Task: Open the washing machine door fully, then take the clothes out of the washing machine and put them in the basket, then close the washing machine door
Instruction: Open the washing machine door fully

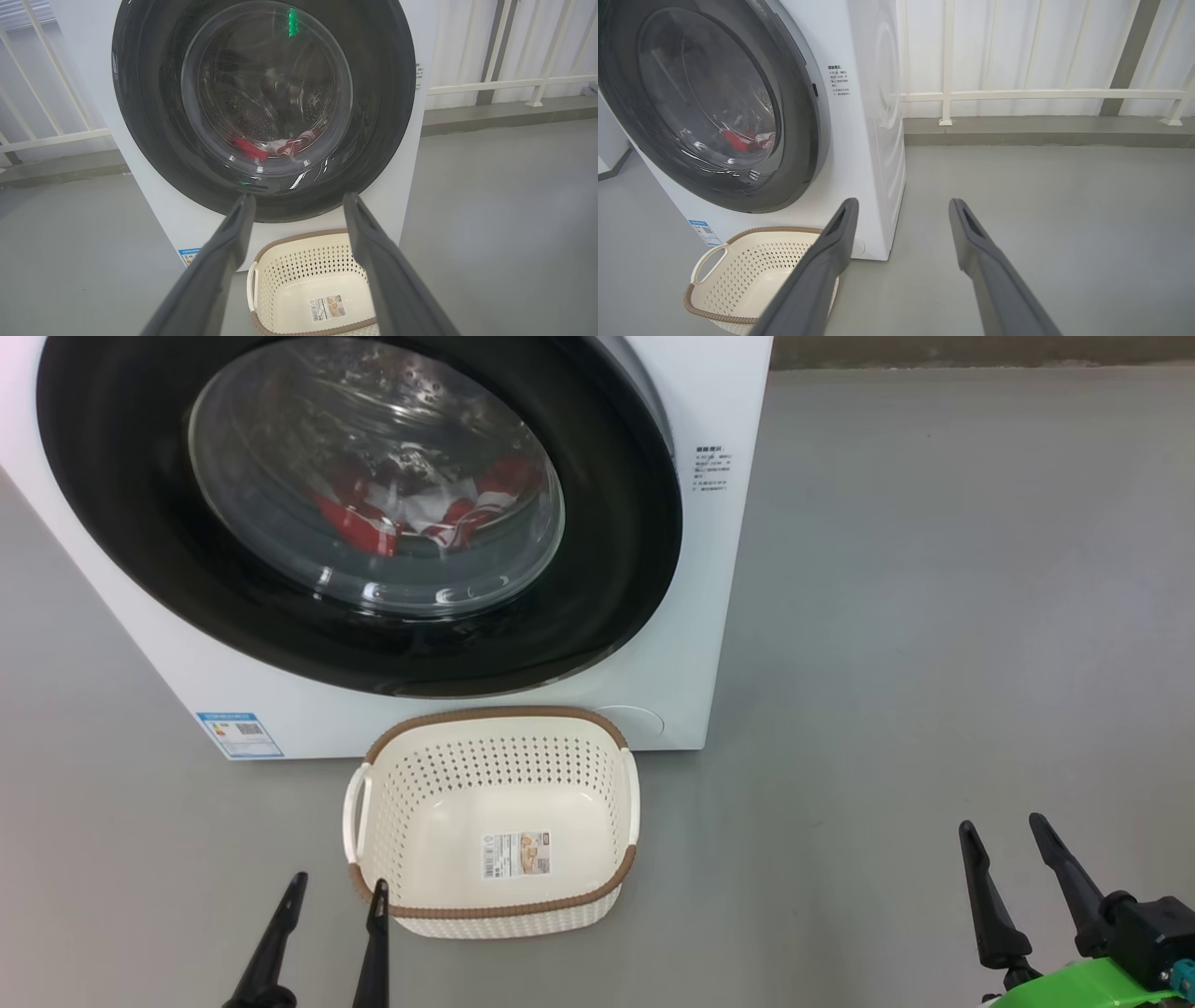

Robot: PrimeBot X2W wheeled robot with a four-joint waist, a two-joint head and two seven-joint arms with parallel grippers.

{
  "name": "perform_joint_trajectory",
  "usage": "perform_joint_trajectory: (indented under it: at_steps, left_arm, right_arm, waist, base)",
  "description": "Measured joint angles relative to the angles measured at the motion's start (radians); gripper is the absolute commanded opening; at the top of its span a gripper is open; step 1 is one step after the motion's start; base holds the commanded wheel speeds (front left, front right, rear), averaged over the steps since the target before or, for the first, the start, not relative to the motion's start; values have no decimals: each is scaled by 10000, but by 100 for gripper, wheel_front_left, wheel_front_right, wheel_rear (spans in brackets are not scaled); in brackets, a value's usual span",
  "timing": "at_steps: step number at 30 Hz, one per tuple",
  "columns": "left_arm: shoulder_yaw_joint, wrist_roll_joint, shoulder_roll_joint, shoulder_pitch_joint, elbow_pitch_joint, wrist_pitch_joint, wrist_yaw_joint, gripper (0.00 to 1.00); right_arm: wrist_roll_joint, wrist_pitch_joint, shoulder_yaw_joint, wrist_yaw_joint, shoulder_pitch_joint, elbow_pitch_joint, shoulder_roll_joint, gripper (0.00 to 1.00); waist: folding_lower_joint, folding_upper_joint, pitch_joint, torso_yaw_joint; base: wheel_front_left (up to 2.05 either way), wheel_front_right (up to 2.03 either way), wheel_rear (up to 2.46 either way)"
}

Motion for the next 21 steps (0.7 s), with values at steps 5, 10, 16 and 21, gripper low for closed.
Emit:
perform_joint_trajectory:
  at_steps: [5,10,16,21]
  left_arm:
    - [75,31,-69,-1,6,0,-148,100]
    - [123,42,-159,-16,13,0,-180,100]
    - [130,102,-230,-190,15,0,-253,100]
    - [105,102,-324,-538,8,0,-337,100]
  right_arm:
    - [412,-2,35,0,-5,-144,111,0]
    - [1373,-2,105,0,-347,-207,324,0]
    - [2220,-31,368,0,-1812,-284,407,0]
    - [2612,-31,662,0,-3057,-165,403,0]
  waist:
    - [0,0,74,4]
    - [0,0,204,39]
    - [0,0,446,148]
    - [0,0,729,307]
  base:
    - [0,0,0]
    - [0,0,0]
    - [0,0,0]
    - [0,0,0]
